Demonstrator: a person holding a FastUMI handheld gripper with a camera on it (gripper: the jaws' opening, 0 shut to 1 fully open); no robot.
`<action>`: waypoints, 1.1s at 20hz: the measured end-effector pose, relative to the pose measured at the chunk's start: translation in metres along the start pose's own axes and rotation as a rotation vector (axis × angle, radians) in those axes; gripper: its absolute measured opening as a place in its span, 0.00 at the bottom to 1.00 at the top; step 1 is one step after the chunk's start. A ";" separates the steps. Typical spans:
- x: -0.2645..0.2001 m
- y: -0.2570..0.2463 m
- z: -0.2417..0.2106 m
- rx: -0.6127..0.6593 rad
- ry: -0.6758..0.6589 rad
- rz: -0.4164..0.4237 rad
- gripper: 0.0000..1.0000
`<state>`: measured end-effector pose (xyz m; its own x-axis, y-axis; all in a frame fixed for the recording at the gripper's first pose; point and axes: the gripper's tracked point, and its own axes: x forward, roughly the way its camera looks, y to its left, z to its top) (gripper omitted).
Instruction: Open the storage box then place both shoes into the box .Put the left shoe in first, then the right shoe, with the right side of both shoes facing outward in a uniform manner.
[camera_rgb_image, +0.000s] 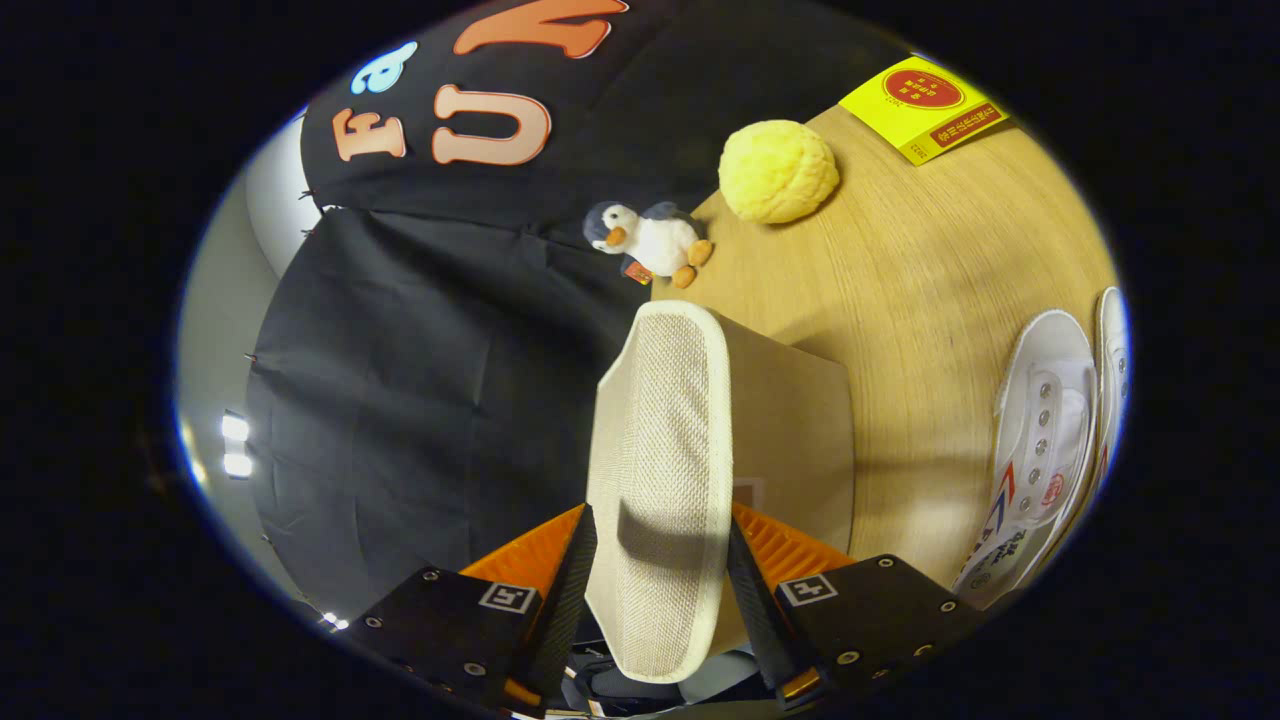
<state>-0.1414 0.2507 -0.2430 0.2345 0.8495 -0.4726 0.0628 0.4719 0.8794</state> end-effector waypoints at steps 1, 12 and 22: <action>-0.004 0.014 0.000 -0.014 -0.007 0.026 0.71; 0.012 0.132 -0.029 -0.264 0.066 0.146 0.36; 0.078 0.204 -0.050 -0.350 0.088 0.189 0.16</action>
<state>-0.1587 0.4256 -0.1032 0.1255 0.9387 -0.3212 -0.3114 0.3447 0.8856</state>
